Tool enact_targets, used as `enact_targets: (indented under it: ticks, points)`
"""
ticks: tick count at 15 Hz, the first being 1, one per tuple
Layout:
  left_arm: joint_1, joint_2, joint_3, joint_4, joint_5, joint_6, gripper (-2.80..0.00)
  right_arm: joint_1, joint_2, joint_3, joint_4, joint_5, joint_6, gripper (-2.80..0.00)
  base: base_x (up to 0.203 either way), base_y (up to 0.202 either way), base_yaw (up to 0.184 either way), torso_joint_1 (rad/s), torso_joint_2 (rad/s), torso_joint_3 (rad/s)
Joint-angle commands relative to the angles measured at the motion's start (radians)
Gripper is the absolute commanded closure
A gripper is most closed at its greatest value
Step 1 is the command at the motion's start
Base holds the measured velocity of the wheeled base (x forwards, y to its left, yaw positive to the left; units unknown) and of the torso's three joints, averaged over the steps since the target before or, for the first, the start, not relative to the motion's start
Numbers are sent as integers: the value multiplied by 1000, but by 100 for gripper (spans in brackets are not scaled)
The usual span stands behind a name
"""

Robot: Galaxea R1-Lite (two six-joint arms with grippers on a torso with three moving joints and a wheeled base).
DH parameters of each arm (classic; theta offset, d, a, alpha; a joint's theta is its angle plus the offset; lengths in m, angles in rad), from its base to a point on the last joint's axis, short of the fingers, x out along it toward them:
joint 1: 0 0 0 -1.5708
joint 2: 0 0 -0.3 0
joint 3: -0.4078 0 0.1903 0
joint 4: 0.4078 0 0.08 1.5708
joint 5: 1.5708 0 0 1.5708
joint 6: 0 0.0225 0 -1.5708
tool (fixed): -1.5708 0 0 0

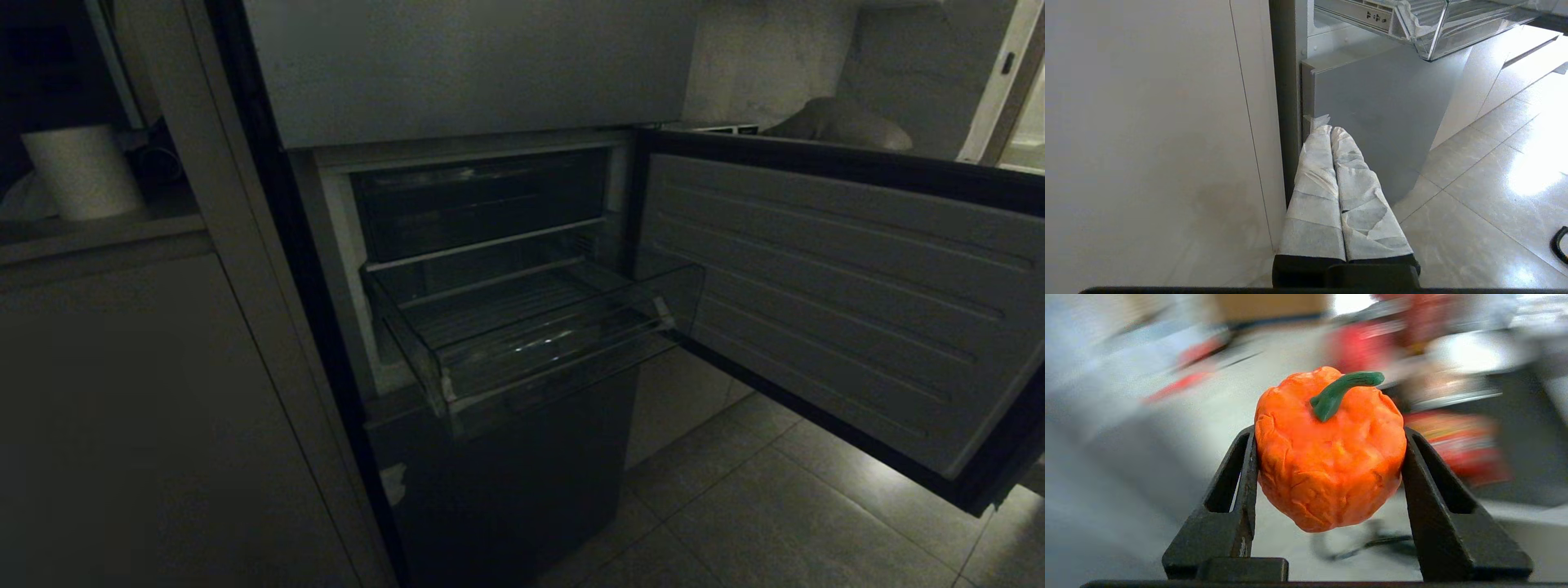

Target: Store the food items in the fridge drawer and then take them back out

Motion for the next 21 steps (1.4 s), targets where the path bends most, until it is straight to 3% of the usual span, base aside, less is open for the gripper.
enact_targets:
  ticks: [1, 3, 6, 7, 9, 13, 15, 18, 21]
  points:
    - [0, 0, 0, 0, 0, 0, 0, 204, -190, 99, 26, 11, 17, 0, 0, 0, 0, 0, 0, 0]
    - [0, 0, 0, 0, 0, 0, 0, 440, -261, 157, 41, -53, 33, 0, 0, 0, 0, 0, 0, 0]
    - [0, 0, 0, 0, 0, 0, 0, 826, -412, 211, 113, -215, 36, 0, 0, 0, 0, 0, 0, 0]
    - [0, 0, 0, 0, 0, 0, 0, 922, -480, 221, 163, -265, 36, 0, 0, 0, 0, 0, 0, 0]
    - [0, 0, 0, 0, 0, 0, 0, 1033, -628, 252, 265, -324, 20, 0, 0, 0, 0, 0, 0, 0]
    - [0, 0, 0, 0, 0, 0, 0, 1137, -825, 387, 423, -351, -160, 0, 0, 0, 0, 0, 0, 0]
    - [0, 0, 0, 0, 0, 0, 0, 1148, -822, 394, 449, -351, -160, 0, 0, 0, 0, 0, 0, 0]
    - [0, 0, 0, 0, 0, 0, 0, 1043, -870, 358, 569, -362, -232, 0, 0, 0, 0, 0, 0, 0]
    - [0, 0, 0, 0, 0, 0, 0, 1040, -936, 346, 596, -367, -250, 0, 0, 0, 0, 0, 0, 0]
